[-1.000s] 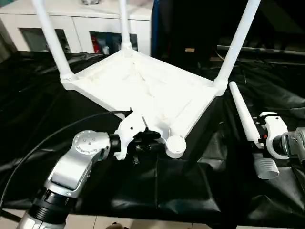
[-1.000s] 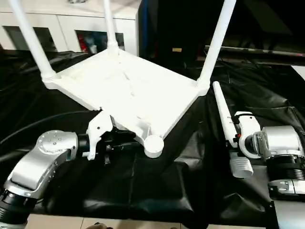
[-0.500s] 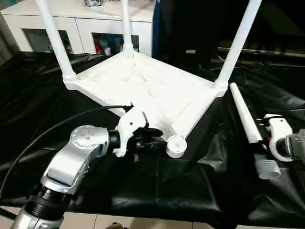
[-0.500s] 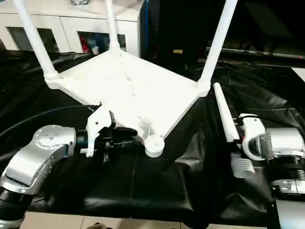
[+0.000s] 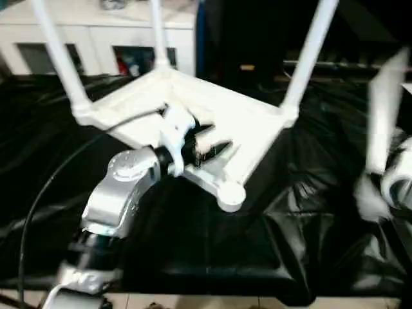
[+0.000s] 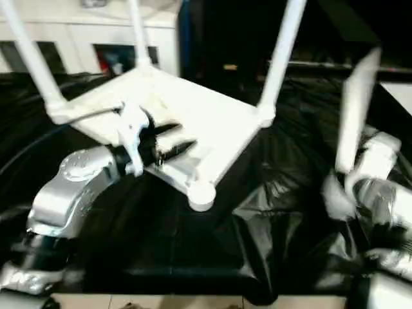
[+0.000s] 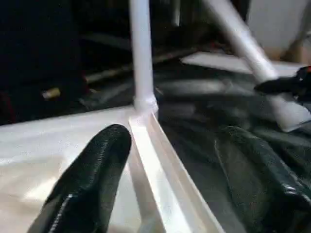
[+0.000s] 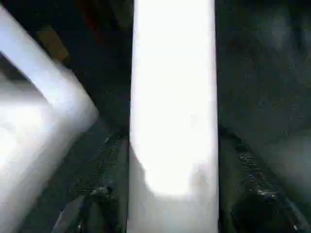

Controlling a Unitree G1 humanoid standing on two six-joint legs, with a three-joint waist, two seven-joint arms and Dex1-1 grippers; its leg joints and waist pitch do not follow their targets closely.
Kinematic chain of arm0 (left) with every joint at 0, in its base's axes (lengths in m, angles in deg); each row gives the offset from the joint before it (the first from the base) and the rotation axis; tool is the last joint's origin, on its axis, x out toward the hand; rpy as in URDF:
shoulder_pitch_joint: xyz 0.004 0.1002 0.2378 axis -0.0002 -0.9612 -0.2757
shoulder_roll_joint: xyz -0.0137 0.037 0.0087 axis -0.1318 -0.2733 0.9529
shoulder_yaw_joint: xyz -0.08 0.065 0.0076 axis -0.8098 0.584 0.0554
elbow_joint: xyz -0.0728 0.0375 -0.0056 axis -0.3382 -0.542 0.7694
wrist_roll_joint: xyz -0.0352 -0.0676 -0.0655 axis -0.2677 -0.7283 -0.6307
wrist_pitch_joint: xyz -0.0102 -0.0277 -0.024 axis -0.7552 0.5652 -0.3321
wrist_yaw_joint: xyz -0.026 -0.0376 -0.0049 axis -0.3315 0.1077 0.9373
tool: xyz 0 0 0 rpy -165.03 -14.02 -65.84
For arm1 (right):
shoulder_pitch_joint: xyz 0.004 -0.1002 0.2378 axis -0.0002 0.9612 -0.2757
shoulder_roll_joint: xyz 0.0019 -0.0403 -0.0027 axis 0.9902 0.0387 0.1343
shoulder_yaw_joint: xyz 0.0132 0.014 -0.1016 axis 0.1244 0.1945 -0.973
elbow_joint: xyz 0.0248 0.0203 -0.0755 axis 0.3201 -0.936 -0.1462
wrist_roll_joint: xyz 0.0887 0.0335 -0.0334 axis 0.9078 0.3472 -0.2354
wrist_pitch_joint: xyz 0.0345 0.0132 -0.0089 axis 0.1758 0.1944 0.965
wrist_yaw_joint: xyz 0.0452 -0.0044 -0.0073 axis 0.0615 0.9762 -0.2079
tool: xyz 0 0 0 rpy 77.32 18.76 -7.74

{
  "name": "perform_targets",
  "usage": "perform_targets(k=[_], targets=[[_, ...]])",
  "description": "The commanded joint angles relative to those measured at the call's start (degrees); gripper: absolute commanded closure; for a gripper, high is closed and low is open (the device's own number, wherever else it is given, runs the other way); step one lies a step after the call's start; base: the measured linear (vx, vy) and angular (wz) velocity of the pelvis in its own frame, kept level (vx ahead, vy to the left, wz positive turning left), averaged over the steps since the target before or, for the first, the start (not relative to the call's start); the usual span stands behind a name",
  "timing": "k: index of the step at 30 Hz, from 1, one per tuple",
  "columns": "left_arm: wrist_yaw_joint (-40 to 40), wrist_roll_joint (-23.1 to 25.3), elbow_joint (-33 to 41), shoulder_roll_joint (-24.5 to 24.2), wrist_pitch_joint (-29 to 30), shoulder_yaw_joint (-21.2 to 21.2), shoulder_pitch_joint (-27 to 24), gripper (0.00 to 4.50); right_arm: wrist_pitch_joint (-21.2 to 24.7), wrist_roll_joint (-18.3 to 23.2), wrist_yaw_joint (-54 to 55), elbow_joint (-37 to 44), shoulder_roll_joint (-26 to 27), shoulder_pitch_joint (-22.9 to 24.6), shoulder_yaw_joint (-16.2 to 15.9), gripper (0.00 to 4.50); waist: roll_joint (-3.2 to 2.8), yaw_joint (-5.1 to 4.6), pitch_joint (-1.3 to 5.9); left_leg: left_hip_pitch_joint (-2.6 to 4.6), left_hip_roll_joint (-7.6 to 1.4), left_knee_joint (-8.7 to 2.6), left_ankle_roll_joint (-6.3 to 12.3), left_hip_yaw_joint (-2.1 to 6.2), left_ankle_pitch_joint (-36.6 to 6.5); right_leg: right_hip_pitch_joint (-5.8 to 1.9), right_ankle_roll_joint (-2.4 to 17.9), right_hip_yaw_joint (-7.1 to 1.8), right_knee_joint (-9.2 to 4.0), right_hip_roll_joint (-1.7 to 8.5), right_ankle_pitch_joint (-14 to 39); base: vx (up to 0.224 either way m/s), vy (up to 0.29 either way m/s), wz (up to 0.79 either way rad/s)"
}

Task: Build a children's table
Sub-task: Pick table leg

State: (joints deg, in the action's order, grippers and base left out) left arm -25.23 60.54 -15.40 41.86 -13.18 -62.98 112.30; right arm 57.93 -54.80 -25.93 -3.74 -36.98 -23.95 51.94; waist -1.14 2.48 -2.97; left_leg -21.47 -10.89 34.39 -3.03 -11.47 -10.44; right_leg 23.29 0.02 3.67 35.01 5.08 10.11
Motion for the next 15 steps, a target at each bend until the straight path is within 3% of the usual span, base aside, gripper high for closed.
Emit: perform_targets(k=[1, 4, 5, 6, 7, 9, 10, 12, 14, 15], targets=[[-1.3, -0.6, -0.6, 0.8, -1.2, -1.1, 1.7, 0.97, -1.4, 6.8, -4.6, 7.0, 1.9, -2.2, 4.6, 2.62, 1.31, 0.35, 4.13, 0.34, -1.36, -3.14, 4.57, 0.73, -8.3, -3.13, 10.8, -1.86, -4.41, 2.27, 11.5, 0.000, 0.000, 0.00], [-1.1, -2.1, -0.6, 1.5, 3.3, -1.4, 3.0, 0.77, -1.0, 10.2, -9.2, 11.6, 3.7, -2.0, 4.9, 2.62, 1.08, 0.37, 4.26, 0.32, -1.53, -3.10, 5.72, 0.75, -6.3, -3.19, 12.0, -1.75, -3.98, 2.24, 9.5, 0.000, 0.000, 0.00], [1.9, -6.8, -1.2, 2.0, 8.5, -2.3, 4.8, 0.77, 1.1, 14.8, -13.6, 16.7, 5.9, -1.2, 3.9, 2.62, 1.19, 0.37, 4.16, 0.39, -1.55, -3.11, 5.86, 0.72, -6.1, -3.11, 12.7, -1.76, -4.00, 2.24, 9.4, 0.000, 0.000, 0.00], [3.2, -9.0, -1.7, 2.2, 9.5, -2.8, 5.5, 0.77, 2.0, 16.4, -15.2, 18.5, 6.6, -0.7, 3.0, 2.62, 1.03, 0.57, 4.15, 0.51, -1.44, -3.09, 6.14, 0.65, -6.7, -2.98, 13.1, -1.83, -4.02, 2.31, 9.9, 0.000, 0.000, 0.00], [3.7, -11.1, -2.2, 2.8, 11.4, -3.5, 6.4, 0.77, 3.4, 19.5, -18.1, 21.8, 7.6, 0.9, 0.4, 2.62, 1.02, 0.56, 4.10, 0.49, -1.48, -3.21, 6.01, 0.71, -7.0, -3.03, 13.2, -1.76, -4.18, 2.32, 10.9, 0.000, 0.000, 0.00], [3.7, -12.0, -2.4, 3.1, 12.2, -3.9, 6.9, 0.77, 4.0, 21.0, -19.6, 23.4, 8.1, 1.8, -1.1, 2.62, 0.97, 0.76, 4.00, 0.50, -1.66, -3.33, 5.73, 0.83, -7.4, -3.07, 13.2, -1.81, -4.27, 2.39, 11.5, 0.000, 0.000, 0.00], [4.2, -13.8, -2.6, 3.5, 14.2, -4.3, 8.1, 0.77, 5.8, 23.7, -22.3, 26.8, 8.6, 3.9, -4.9, 2.62, 1.01, 0.93, 4.02, 0.77, -1.63, -3.30, 5.28, 0.71, -7.9, -2.88, 12.9, -1.81, -4.48, 2.31, 12.5, 0.000, 0.000, 0.00], [4.4, -14.8, -2.7, 3.8, 15.1, -4.7, 8.9, 0.77, 7.2, 24.3, -23.8, 28.5, 8.8, 4.8, -6.9, 2.62, 1.01, 1.24, 3.90, 0.63, -1.65, -3.47, 4.56, 0.84, -8.5, -3.00, 12.2, -1.82, -4.65, 2.48, 14.5, 0.000, 0.000, 0.00], [3.9, -17.1, -3.5, 4.9, 16.4, -6.6, 11.5, 0.77, 10.2, 24.5, -26.6, 31.6, 9.2, 6.8, -11.8, 2.62, 1.01, 1.43, 3.86, 0.78, -1.66, -3.52, 3.60, 0.87, -8.9, -2.86, 11.4, -1.86, -4.86, 2.56, 16.3, 0.000, 0.000, 0.00], [3.9, -17.8, -4.1, 5.2, 16.5, -7.3, 12.8, 0.77, 10.8, 24.1, -27.9, 32.4, 9.3, 7.5, -14.1, 2.62, 1.32, 1.42, 3.73, 0.63, -1.66, -3.60, 3.19, 0.84, -9.1, -2.85, 10.8, -1.90, -5.03, 2.55, 17.1, 0.000, 0.000, 0.00]])
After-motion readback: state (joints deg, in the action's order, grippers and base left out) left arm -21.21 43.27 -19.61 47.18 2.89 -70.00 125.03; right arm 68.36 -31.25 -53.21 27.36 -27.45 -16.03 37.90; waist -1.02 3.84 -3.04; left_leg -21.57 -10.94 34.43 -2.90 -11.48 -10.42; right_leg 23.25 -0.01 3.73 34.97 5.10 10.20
